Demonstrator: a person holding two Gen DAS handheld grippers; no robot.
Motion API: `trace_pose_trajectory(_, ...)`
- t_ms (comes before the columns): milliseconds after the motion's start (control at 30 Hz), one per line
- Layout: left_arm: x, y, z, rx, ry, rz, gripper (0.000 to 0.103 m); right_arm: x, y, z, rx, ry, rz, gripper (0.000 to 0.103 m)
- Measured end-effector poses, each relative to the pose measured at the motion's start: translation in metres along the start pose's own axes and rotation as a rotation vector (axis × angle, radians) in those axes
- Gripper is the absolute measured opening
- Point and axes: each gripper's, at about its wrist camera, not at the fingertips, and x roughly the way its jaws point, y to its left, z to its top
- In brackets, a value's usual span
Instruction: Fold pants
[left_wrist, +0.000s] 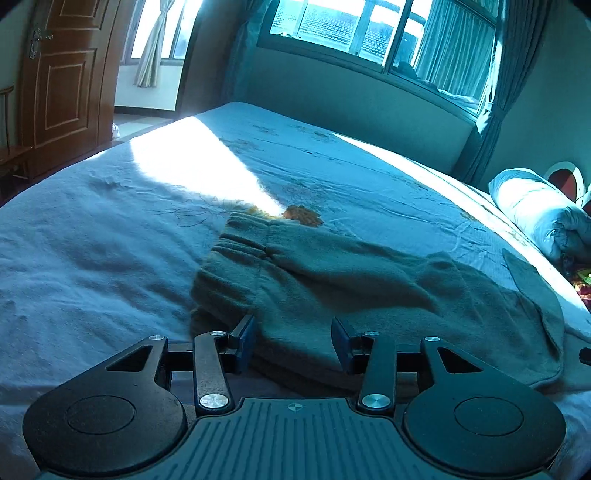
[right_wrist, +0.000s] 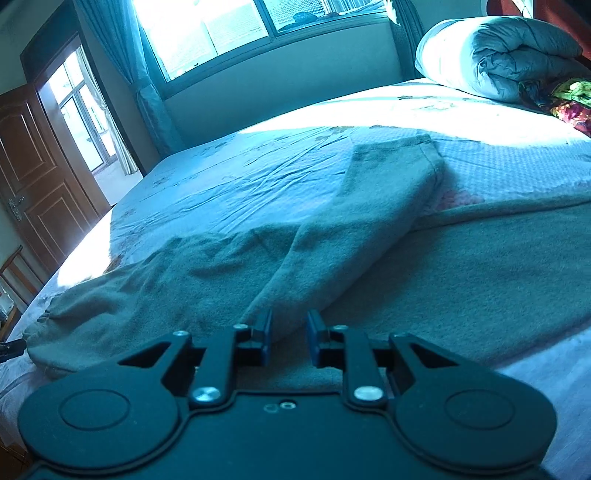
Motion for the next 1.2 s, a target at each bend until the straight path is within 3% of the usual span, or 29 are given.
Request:
trace_pose_trajectory(133, 0.021, -0.091, -0.018, 0.040, 0.019, -0.049, 0.060, 0.015, 0.001, 0.017, -0.023, 0.003, -0.023, 0.014)
trace_pose_trajectory(233, 0.046, -0.150, -0.033, 0.070, 0.054, -0.015, 0.060, 0.029, 0.008, 0.026, -0.062, 0.026, -0.042, 0.015)
trace_pose_trajectory(367, 0.056, -0.188, -0.044, 0.067, 0.068, 0.001, 0.060, 0.046, 0.023, 0.032, -0.108, 0.038, -0.075, 0.019)
trace_pose_trajectory(433, 0.060, -0.196, -0.043, 0.068, 0.078, 0.030, 0.060, 0.058, 0.033, 0.034, -0.144, 0.035, -0.117, 0.027)
trace_pose_trajectory(500, 0.071, -0.199, -0.045, 0.074, 0.129, 0.061, 0.060, 0.078, 0.045, 0.036, -0.213, 0.048, -0.205, 0.051)
trace_pose_trajectory(567, 0.077, -0.206, -0.049, 0.136, 0.145, 0.076, 0.063, 0.097, 0.055, 0.035, -0.289, 0.066, -0.271, 0.054)
trace_pose_trajectory(633, 0.077, -0.208, -0.052, 0.154, 0.147, 0.072, 0.066, 0.110, 0.057, 0.030, -0.375, 0.096, -0.348, 0.047)
trace_pose_trajectory(667, 0.077, -0.208, -0.052, 0.160, 0.149, 0.067, 0.066, 0.110, 0.048, 0.029, -0.349, 0.113, -0.327, 0.003)
trace_pose_trajectory(700, 0.077, -0.207, -0.052, 0.164, 0.152, 0.062, 0.067, 0.103, 0.035, 0.030, -0.274, 0.112, -0.291, 0.000)
trace_pose_trajectory(800, 0.077, -0.204, -0.050, 0.154, 0.154, 0.040, 0.067, 0.060, 0.006, 0.023, -0.162, 0.034, -0.285, 0.000)
trace_pose_trajectory(867, 0.077, -0.203, -0.049, 0.148, 0.148, 0.035, 0.067, 0.031, -0.019, 0.007, -0.032, 0.028, -0.256, 0.002)
trace_pose_trajectory(933, 0.075, -0.205, -0.052, 0.168, 0.140, 0.036, 0.067, 0.011, -0.035, -0.019, 0.056, 0.077, -0.250, 0.005)
trace_pose_trajectory(1033, 0.075, -0.205, -0.053, 0.179, 0.135, 0.035, 0.067, -0.009, -0.035, -0.041, -0.032, 0.090, -0.312, 0.006)
trace_pose_trajectory(1067, 0.074, -0.204, -0.053, 0.174, 0.134, 0.032, 0.067, -0.019, -0.034, -0.040, -0.035, 0.057, -0.328, 0.010)
trace_pose_trajectory(1167, 0.074, -0.203, -0.053, 0.172, 0.132, 0.027, 0.067, -0.027, -0.026, -0.015, -0.071, -0.043, -0.302, 0.015)
trace_pose_trajectory(1200, 0.074, -0.202, -0.053, 0.163, 0.131, 0.026, 0.067, -0.022, -0.020, -0.004, -0.105, -0.059, -0.298, 0.025)
